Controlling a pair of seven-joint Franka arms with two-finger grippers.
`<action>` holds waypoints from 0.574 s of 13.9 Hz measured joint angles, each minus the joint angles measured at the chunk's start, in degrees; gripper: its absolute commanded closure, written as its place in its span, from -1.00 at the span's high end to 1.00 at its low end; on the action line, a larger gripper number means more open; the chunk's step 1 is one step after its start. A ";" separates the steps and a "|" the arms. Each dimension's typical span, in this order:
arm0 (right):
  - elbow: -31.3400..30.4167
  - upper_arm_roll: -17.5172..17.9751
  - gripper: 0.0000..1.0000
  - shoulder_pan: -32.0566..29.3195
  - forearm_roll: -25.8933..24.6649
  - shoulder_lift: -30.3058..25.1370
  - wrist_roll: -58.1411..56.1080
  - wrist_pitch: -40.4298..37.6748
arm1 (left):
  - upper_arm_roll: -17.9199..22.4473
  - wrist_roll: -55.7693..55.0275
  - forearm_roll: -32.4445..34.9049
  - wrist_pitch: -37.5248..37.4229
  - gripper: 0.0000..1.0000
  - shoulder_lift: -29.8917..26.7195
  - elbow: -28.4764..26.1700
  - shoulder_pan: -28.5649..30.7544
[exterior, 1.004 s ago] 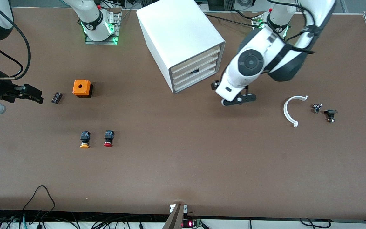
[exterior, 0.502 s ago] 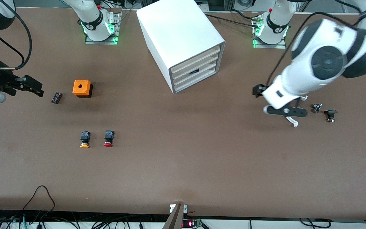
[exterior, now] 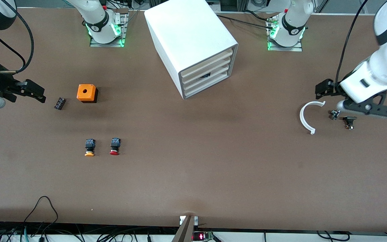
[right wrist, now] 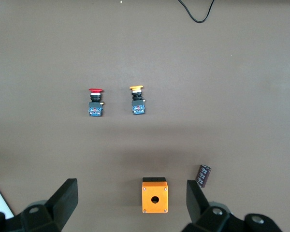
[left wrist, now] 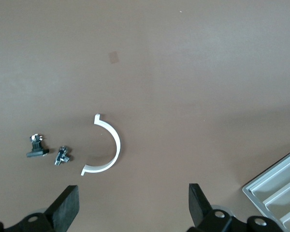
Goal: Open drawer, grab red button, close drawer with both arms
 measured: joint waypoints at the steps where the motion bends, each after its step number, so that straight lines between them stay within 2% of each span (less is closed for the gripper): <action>1: 0.02 0.00 0.99 0.00 0.00 0.00 0.00 0.01 | 3.06 0.12 -0.15 0.42 1.00 -0.72 -0.56 -2.35; 5: 0.05 0.01 0.99 0.00 0.00 0.00 0.00 0.08 | 6.41 -0.96 -0.16 5.49 1.00 -2.10 -3.17 -5.44; 8: 0.15 0.01 0.99 0.00 0.00 0.00 0.00 0.08 | 7.24 -1.20 -0.16 6.48 1.00 -6.64 -8.02 -6.00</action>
